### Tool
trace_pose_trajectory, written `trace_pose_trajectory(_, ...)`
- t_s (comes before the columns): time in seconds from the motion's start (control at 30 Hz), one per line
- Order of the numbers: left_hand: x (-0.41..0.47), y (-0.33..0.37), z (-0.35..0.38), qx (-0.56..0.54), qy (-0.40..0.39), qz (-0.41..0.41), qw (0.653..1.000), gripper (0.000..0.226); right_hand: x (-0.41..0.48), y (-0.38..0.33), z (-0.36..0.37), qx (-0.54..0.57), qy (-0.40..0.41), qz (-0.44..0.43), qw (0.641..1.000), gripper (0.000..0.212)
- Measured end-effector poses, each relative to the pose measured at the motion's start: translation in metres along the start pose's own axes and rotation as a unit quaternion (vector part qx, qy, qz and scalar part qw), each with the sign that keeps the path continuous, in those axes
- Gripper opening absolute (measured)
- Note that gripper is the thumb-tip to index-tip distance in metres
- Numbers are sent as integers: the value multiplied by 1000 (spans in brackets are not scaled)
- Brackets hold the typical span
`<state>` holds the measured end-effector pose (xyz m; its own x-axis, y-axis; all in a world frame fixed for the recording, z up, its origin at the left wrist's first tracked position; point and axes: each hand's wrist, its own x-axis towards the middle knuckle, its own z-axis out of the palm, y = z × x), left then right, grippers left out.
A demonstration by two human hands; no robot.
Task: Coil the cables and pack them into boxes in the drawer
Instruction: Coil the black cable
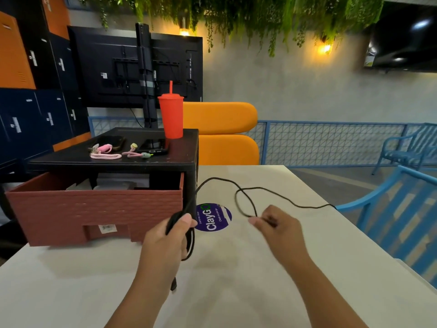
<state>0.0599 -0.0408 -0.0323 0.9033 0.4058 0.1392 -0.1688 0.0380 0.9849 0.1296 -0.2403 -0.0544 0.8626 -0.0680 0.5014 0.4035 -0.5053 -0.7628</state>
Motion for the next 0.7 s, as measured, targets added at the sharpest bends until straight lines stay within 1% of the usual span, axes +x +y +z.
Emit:
trace_pose_trajectory(0.07, -2, 0, 2, -15, -30, -8, 999, 26, -12, -9, 11, -62, -100, -80, 990, 35)
trace_pose_trajectory(0.13, -2, 1, 1, -53, -44, -12, 998, 26, -21, -10, 20, -140, -175, -163, 961, 28)
trace_pose_trajectory(0.17, -1, 2, 0, -76, -47, -12, 996, 27, -24, -10, 23, -178, -205, -192, 943, 30)
trace_pose_trajectory(0.23, 2, 5, -5, -128, -46, -10, 991, 29, -26, -7, 24, -252, -253, -212, 910, 26)
trace_pose_trajectory(0.3, 6, 8, -12, -192, -38, -8, 981, 32, -23, -6, 21, -275, -283, -200, 897, 20)
trace_pose_trajectory(0.37, 12, 12, -21, -258, -28, 0, 966, 37, -19, -4, 13, -303, -271, -176, 896, 26)
trace_pose_trajectory(0.43, 17, 15, -31, -307, -9, 13, 952, 43, -14, 0, 4, -361, -247, -125, 890, 36)
trace_pose_trajectory(0.47, 20, 15, -35, -318, 2, 19, 948, 43, -12, 3, -1, -377, -238, -93, 890, 40)
trace_pose_trajectory(0.57, 23, 12, -40, -321, 23, 29, 946, 39, -9, 11, -11, -372, -235, -3, 898, 47)
trace_pose_trajectory(0.63, 24, 10, -38, -312, 27, 30, 949, 36, -7, 17, -15, -379, -226, 16, 897, 47)
trace_pose_trajectory(0.7, 24, 9, -37, -302, 28, 31, 952, 34, -6, 20, -16, -399, -193, 28, 896, 49)
